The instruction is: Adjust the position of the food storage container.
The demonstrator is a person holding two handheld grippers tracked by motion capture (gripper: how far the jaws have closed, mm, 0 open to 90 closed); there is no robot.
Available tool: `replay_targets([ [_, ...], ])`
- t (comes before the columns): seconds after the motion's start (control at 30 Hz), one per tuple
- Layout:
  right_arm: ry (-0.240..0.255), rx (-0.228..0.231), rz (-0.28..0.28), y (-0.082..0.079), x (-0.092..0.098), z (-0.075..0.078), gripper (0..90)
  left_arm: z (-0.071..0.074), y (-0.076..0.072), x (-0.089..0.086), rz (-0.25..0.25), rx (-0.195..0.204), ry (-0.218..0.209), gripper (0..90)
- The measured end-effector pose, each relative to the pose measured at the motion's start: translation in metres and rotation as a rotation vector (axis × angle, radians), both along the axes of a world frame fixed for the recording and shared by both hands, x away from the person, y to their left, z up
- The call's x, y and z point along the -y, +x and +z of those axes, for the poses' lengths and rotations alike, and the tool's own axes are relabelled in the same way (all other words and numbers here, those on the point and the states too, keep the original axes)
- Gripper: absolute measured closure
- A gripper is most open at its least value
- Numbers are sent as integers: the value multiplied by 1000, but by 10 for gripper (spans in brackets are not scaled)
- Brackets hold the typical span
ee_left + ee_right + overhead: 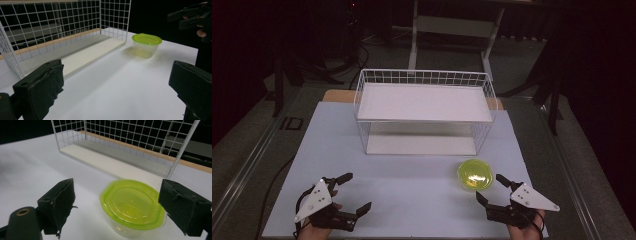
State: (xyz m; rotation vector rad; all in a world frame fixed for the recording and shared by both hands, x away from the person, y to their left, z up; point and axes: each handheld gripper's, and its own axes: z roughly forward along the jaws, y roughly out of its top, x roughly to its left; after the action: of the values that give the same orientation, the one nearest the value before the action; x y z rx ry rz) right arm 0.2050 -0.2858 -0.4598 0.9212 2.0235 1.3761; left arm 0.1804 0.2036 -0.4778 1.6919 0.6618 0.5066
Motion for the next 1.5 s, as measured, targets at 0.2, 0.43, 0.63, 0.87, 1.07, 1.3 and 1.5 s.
replay_targets([
  [0.2,5,16,25,-5,-3,4,136,0,0,0,0,0,-1,5],
  [0.43,-12,26,79,-9,-14,10,134,1,-1,-1,4,7,-12,4],
  [0.63,-31,75,113,-12,-21,29,130,1,-1,-1,-2,7,-21,4],
  [0.87,-24,106,156,-6,-30,49,117,2,-2,0,-13,5,-40,4],
  [1.07,-16,113,120,10,-26,56,132,2,-2,0,-17,14,-42,5],
  [1.3,-21,98,63,28,-13,51,188,3,-2,-1,-23,14,-52,5],
  [1.5,-37,38,0,46,4,38,413,3,-2,-1,-24,12,-55,5],
])
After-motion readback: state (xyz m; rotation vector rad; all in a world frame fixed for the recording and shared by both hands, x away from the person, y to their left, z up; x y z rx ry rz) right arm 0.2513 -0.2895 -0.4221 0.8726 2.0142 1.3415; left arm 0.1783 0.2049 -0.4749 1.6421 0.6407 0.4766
